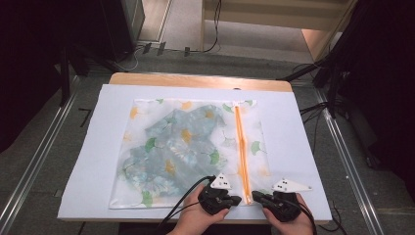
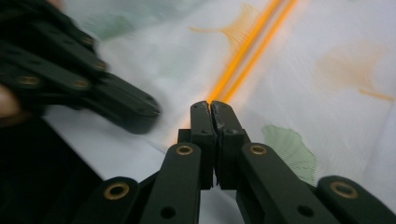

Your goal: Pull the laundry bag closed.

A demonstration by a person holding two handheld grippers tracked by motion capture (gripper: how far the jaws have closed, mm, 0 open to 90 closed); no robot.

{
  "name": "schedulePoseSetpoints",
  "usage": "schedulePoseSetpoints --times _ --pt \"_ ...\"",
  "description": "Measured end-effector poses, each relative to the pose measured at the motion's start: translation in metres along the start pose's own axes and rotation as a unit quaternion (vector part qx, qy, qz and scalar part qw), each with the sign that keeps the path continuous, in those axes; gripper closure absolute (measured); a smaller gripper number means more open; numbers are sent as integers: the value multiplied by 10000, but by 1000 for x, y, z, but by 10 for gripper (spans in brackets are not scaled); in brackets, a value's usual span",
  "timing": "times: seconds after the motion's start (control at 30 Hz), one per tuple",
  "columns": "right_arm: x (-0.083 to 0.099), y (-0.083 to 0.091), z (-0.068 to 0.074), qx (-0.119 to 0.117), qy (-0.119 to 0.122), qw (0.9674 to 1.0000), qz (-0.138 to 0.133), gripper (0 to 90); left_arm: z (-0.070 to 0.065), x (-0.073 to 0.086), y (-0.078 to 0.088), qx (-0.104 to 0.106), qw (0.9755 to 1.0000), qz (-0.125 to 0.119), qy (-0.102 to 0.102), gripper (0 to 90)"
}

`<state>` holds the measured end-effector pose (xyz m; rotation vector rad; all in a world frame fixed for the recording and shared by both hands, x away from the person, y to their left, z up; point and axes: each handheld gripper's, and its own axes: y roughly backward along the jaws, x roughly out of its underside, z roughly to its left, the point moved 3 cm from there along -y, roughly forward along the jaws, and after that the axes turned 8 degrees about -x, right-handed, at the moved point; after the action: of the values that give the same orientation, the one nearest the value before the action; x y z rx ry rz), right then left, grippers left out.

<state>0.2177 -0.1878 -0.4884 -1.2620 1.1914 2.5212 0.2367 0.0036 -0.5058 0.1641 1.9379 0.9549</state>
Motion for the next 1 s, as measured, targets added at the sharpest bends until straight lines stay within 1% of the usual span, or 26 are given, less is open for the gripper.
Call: schedulePoseSetpoints --times 0.07,0.13,0.27,0.37,0.4,0.47,0.5,0.6,0.63,0.7,0.73,0.83,0.9,0.93,1.0 --pt "-1 3 5 -53 217 9997 -31 884 0 0 0 0 10000 6 -4 900" --pt "-1 1 8 -26 293 9996 -1 877 0 0 0 0 10000 21 -10 900" --pt "1 -8 11 -7 357 9992 158 877 0 0 0 0 10000 23 -11 900" --pt "1 -13 13 -36 406 9990 202 879 0 0 0 2 10000 21 -6 900" --pt "1 -14 12 21 420 9989 223 879 0 0 0 1 10000 20 -9 900" --pt "1 -13 10 73 300 9993 220 861 0 0 0 0 10000 14 -14 900" --pt "1 -13 8 79 245 9995 204 833 0 0 0 -1 10000 13 -12 900" --pt "3 -11 5 93 189 9995 240 834 0 0 0 0 10000 15 -14 900" --pt "4 -11 5 39 147 9996 253 832 0 0 0 5 10000 14 -7 900" --pt "5 -12 5 -226 72 9993 301 789 0 0 0 3 10000 19 -11 900" --pt "6 -13 6 -245 75 9991 344 784 0 0 0 2 10000 16 -2 900" --pt "7 -13 6 -198 141 9991 333 787 0 0 0 1 10000 22 -12 900" --pt "6 -13 7 -159 149 9992 343 819 0 0 0 3 10000 20 -7 900" --pt "5 -12 7 -118 178 9992 346 831 0 0 0 10 10000 11 0 900" --pt "4 -11 9 -108 241 9992 308 863 0 0 0 3 10000 18 -8 900"
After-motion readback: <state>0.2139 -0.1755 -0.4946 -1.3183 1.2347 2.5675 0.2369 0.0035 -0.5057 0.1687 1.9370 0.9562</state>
